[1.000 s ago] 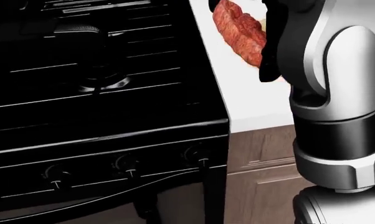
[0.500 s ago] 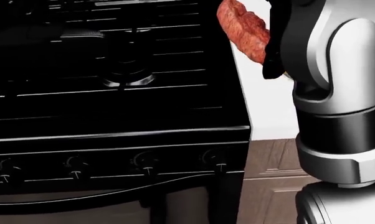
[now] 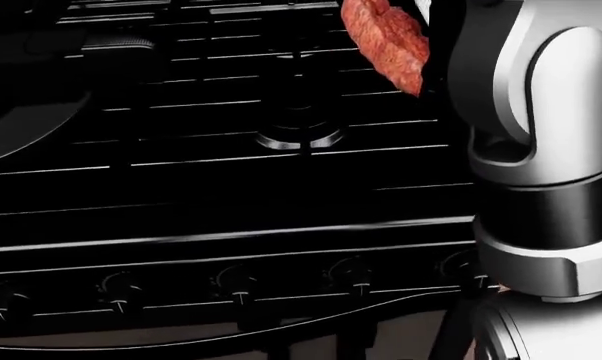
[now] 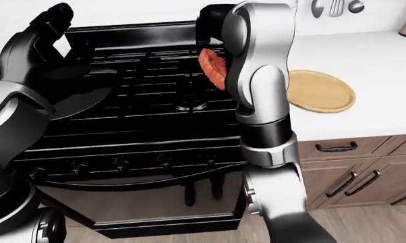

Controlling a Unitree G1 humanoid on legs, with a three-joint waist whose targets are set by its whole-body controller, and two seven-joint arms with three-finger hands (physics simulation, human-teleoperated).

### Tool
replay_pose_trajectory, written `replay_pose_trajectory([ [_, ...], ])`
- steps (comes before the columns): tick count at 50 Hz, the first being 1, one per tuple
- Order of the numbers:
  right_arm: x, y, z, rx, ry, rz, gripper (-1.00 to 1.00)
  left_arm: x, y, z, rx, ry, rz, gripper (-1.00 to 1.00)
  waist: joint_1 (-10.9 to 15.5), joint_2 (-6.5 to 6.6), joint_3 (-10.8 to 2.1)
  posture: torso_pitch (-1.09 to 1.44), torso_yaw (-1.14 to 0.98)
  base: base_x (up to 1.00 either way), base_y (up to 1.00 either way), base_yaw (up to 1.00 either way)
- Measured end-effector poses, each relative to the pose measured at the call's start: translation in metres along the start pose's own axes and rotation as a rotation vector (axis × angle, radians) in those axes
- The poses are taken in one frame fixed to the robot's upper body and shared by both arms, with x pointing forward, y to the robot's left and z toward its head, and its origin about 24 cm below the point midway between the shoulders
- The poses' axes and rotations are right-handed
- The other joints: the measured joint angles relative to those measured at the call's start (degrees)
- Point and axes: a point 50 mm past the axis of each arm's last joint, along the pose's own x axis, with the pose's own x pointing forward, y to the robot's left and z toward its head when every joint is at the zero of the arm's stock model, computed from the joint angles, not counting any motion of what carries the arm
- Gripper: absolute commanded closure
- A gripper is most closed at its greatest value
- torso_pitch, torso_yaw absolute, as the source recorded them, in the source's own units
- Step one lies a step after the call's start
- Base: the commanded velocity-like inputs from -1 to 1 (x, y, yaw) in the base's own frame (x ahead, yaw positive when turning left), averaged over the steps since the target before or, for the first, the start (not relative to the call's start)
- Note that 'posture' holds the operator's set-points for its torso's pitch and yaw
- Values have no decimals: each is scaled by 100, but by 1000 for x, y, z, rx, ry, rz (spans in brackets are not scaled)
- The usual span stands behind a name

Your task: Pick the steak from the plate and place it in the pan.

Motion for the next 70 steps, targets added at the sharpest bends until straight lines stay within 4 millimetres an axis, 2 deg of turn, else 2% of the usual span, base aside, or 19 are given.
replay_pose_trajectory([
  [6, 3, 3, 1, -5, -2, 18, 100, 1, 1, -2, 2, 11, 4, -100, -4, -112, -18, 0, 0, 0, 39, 0],
  [9, 5, 4, 1, -2, -2, 24, 100, 1, 0, -1, 2, 7, 3, -100, 5, -229, -31, 0, 0, 0, 39, 0],
  [11, 5, 5, -2, 3, 4, 23, 100, 1, -2, -2, -1, 11, -6, -100, -40, -145, -11, 0, 0, 0, 39, 0],
  [15, 8, 9, -7, 19, 27, 46, 100, 2, -5, -7, 7, 38, -28, -100, 29, -323, -94, 0, 0, 0, 46, 0],
  [18, 1, 0, -3, 10, 14, 3, 100, 0, -4, -1, 2, 6, -20, -100, 83, -181, -34, 0, 0, 0, 34, 17],
  [21, -1, -5, -4, 16, 14, -28, 100, 0, -6, 3, 3, -13, -30, -100, 135, 370, 8, 0, 0, 0, 0, 54],
  [23, 2, 2, 2, 6, -6, -11, 100, 1, 0, -1, -2, 6, -3, -100, 250, 329, 67, 0, 0, 0, 0, 55],
  [26, 10, 12, 8, -14, -27, 56, 100, 3, 5, -5, 3, 33, 32, -100, 315, 210, -7, 0, 0, 0, 0, 57],
  [31, 3, 2, 3, -1, -18, 7, 100, 0, 1, 1, 4, -1, 11, -100, 176, -169, 62, 0, 0, 0, 0, 58],
  [34, 0, -3, 3, 0, -13, -21, 100, 1, 1, 2, 3, -6, 7, -100, 106, -497, -8, 0, 0, 0, 0, 57],
  [38, 5, 1, -5, 15, 13, 2, 100, 1, -4, -5, 6, 26, -23, -100, 100, -457, -40, 0, 0, 0, 0, 54],
  [43, 6, 1, 3, -10, -8, 9, 100, 1, 1, 0, 1, 5, 6, -100, 178, -346, -33, 0, 0, 0, 40, 0],
  [49, 6, -3, -6, 12, 22, 0, 100, 1, -5, 0, 2, 8, -28, -100, 54, 99, 37, 0, 0, 0, 40, 0],
  [51, 5, -4, -7, 14, 25, -7, 100, 1, -5, 0, 2, 10, -29, -100, 13, 326, 16, 0, 0, 0, 40, 0],
  [52, 5, -4, -5, 12, 20, -12, 100, 1, -3, 0, 3, 9, -22, -100, 20, 369, -3, 0, 0, 0, 41, 0],
  [53, 6, -2, -1, 7, 10, -9, 100, 1, -1, -1, 1, 11, -9, -100, 61, 298, 35, 0, 0, 0, 40, 0],
  [55, 8, 2, 5, -10, -11, 14, 100, 1, 4, -3, -1, 24, 17, -100, 78, 284, 65, 0, 0, 0, 40, 0],
  [68, 5, 0, 2, 0, -8, -10, 100, 1, 0, 0, 3, 6, 4, -100, -15, -289, -14, 0, 0, 0, 40, 0],
  [70, 6, 3, -1, 5, 0, -2, 100, 1, -3, -2, 1, 10, -8, -100, -75, -203, 11, 0, 0, 0, 39, 0],
])
